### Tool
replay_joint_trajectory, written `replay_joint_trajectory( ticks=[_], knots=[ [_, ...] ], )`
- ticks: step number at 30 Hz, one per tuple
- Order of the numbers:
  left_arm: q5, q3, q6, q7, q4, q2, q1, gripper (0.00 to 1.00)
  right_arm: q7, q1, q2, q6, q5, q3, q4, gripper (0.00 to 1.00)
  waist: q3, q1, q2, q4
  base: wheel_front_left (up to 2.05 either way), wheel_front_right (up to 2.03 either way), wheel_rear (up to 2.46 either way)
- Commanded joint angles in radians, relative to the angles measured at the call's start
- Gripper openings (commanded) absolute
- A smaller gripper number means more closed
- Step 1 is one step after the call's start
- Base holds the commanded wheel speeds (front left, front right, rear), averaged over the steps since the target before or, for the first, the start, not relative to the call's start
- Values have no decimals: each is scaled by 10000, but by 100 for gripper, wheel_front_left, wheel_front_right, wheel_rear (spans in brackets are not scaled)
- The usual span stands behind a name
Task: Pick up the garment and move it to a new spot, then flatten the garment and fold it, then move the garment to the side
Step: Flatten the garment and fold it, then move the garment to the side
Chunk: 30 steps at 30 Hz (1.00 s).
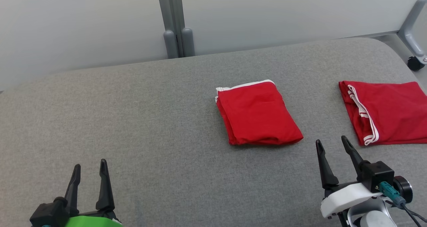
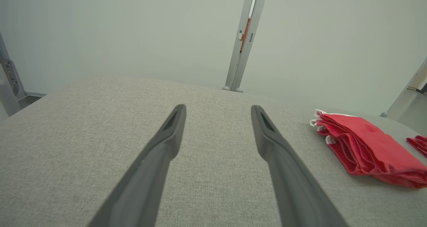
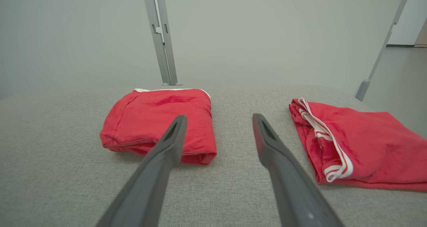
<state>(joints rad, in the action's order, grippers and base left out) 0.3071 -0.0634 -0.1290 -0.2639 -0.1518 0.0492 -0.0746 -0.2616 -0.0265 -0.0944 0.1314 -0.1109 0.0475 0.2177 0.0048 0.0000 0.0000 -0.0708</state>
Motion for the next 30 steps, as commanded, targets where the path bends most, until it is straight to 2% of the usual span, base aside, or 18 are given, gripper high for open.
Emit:
replay_joint_trajectory(
  ticks=[1, 30],
  knots=[
    [31, -41, -21, 0, -52, 29, -108, 100, -38, 31, 13, -17, -46, 67, -92, 100, -40, 0, 0, -37, 0, 0, 0],
    [114, 245, -24, 0, -188, 29, -45, 100, -42, -99, 215, -18, -23, -44, -53, 100, -56, 0, 0, 239, 0, 0, 0]
  ],
)
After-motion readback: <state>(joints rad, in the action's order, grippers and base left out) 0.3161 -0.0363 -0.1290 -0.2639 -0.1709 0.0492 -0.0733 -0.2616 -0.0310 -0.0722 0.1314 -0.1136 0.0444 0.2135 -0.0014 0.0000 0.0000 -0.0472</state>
